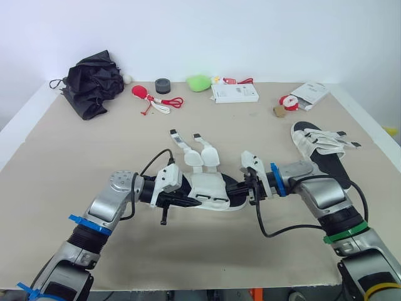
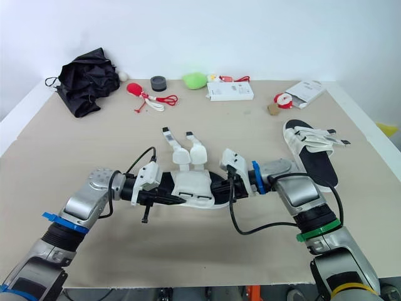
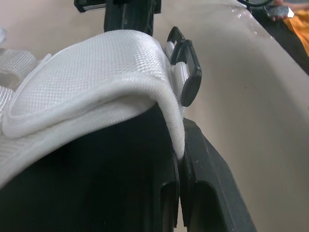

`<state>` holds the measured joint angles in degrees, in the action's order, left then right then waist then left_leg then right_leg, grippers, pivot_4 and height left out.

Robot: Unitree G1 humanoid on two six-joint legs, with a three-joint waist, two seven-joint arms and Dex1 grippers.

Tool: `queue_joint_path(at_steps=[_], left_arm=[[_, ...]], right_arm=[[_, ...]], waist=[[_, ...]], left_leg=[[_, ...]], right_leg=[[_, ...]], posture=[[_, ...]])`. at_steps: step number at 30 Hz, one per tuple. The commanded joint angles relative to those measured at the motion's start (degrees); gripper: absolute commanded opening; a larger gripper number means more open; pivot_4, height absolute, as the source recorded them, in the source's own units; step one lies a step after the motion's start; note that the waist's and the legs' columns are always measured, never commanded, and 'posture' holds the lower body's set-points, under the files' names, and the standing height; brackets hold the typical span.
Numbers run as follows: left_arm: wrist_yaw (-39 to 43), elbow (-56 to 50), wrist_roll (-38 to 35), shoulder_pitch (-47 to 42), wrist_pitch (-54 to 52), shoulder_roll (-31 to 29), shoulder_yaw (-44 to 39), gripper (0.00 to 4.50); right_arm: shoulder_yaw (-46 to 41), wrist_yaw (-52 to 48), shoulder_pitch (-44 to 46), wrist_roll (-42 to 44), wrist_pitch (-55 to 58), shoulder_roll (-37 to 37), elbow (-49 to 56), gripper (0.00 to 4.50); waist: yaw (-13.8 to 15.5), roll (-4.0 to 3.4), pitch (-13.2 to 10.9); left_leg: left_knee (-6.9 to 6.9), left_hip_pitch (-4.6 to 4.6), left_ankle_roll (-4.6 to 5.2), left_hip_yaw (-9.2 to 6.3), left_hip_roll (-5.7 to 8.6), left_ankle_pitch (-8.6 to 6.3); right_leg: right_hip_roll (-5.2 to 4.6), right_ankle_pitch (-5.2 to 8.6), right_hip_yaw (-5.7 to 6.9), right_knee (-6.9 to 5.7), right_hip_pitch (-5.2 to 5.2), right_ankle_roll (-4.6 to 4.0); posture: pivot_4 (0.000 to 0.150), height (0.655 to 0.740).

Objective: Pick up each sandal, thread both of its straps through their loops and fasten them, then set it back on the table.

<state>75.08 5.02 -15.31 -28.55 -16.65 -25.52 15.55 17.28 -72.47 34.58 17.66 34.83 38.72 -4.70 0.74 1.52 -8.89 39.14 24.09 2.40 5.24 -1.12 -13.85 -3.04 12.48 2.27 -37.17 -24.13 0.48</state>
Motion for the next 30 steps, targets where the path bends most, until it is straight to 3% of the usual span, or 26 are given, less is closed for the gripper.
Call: queue_joint_path(at_steps=[1, 11, 16, 26, 30], left_arm=[[-0.09, -3.19, -2.76, -1.41, -1.68, 1.19, -0.33, 0.00], [0.18, -4.39, -1.62, 0.59, -1.13, -0.15, -0.01, 0.00], [-0.32, -3.62, -1.27, 0.94, 0.00, -0.60, -0.13, 0.00], [-3.06, -0.61, 2.59, -0.49, 4.01, -1.08, -0.17, 0.00], [-0.86, -1.35, 0.93, -0.86, 2.30, -2.34, -0.40, 1.24]], right_arm=[[0.67, -0.61, -0.92, -1.53, 0.44, 1.14, -1.78, 0.10], [3.30, -2.96, -0.93, -3.23, -0.77, 1.46, -3.98, 0.10], [7.82, -1.07, -0.63, -9.19, -1.55, 1.40, -7.82, 0.10], [6.80, -1.73, 0.10, -7.72, -0.98, 0.85, -8.09, 0.10], [6.43, -1.76, 0.25, -7.41, -0.84, 0.79, -8.05, 0.00]], waist=[[-0.01, 0.00, 0.00], [-0.07, 0.00, 0.00], [-0.15, -0.02, 0.17], [-0.15, 0.00, 0.23], [-0.08, 0.00, 0.24]], left_leg=[[0.06, 0.00, 0.01, 0.00, 0.00, -0.01], [0.13, 0.01, 0.04, -0.01, -0.01, -0.02], [0.12, 0.00, 0.07, -0.01, -0.04, -0.04], [0.13, -0.31, 0.05, 0.01, -0.10, -0.03], [0.14, -0.32, 0.09, 0.01, -0.10, 0.05]], right_leg=[[-0.01, -0.02, 0.00, 0.00, 0.01, 0.03], [-0.04, -0.07, -0.01, 0.00, 0.02, -0.02], [-0.03, -0.04, 0.01, 0.00, 0.02, -0.08], [-0.13, 0.02, 0.17, 0.00, 0.25, -0.54], [-0.21, -0.05, 0.30, 0.00, 0.26, -0.56]], posture=[[0.150, 0.7400], [0.150, 0.7400], [0.150, 0.7400], [0.150, 0.7400], [0.150, 0.7400]])
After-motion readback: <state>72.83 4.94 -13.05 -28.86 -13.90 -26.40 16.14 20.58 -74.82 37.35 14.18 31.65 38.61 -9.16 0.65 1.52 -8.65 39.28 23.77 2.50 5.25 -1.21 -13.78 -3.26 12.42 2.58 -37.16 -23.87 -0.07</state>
